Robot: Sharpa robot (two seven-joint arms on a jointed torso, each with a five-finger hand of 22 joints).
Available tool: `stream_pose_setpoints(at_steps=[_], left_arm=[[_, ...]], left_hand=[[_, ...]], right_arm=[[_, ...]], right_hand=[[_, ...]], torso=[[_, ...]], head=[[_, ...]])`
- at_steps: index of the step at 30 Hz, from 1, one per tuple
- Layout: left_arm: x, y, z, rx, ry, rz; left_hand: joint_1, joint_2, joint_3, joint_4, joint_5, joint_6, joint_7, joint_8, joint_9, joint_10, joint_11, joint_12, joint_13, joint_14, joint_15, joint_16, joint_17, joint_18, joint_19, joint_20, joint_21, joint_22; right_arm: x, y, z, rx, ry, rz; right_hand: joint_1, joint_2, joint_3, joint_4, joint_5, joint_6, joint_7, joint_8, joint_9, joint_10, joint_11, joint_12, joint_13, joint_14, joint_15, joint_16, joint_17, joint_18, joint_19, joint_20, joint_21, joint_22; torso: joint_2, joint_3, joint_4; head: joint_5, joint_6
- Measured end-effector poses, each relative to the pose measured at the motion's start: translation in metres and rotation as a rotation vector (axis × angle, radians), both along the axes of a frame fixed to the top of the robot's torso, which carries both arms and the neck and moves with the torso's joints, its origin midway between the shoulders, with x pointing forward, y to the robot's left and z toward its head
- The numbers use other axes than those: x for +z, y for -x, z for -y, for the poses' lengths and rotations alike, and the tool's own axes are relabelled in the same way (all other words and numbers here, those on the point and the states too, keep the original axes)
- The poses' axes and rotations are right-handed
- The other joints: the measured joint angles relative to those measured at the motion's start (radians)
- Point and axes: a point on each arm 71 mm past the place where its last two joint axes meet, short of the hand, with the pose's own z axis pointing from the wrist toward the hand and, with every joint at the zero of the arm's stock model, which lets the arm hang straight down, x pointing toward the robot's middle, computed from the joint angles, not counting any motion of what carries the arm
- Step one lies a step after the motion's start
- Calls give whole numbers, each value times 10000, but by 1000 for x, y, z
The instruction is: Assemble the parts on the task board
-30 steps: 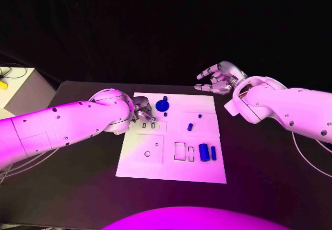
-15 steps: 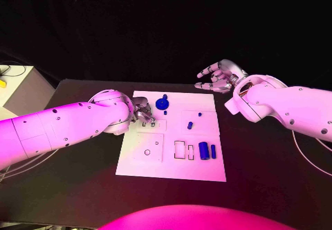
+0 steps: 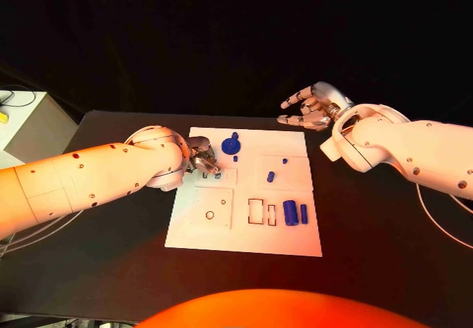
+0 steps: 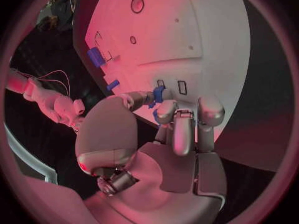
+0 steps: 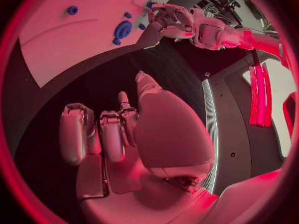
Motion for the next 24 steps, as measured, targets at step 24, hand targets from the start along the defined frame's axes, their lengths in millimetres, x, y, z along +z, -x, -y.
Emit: stream_pose_setpoints(at_steps=[24], left_arm=[[-1, 3, 0, -65, 114, -360]], left_hand=[[-2, -2, 0, 0, -15, 49, -15, -49, -2, -1, 1, -5, -36, 0, 1, 0, 0, 0, 36, 36, -1, 10]], right_arm=[[-1, 0, 1, -19, 14, -24]], right_hand=[[1, -1, 0, 0, 0, 0, 0, 0, 0, 0, 0, 0, -3, 0, 0, 0, 0, 0, 0, 0, 0, -3]], torso=[[2, 7, 2]], head=[[-31, -107]])
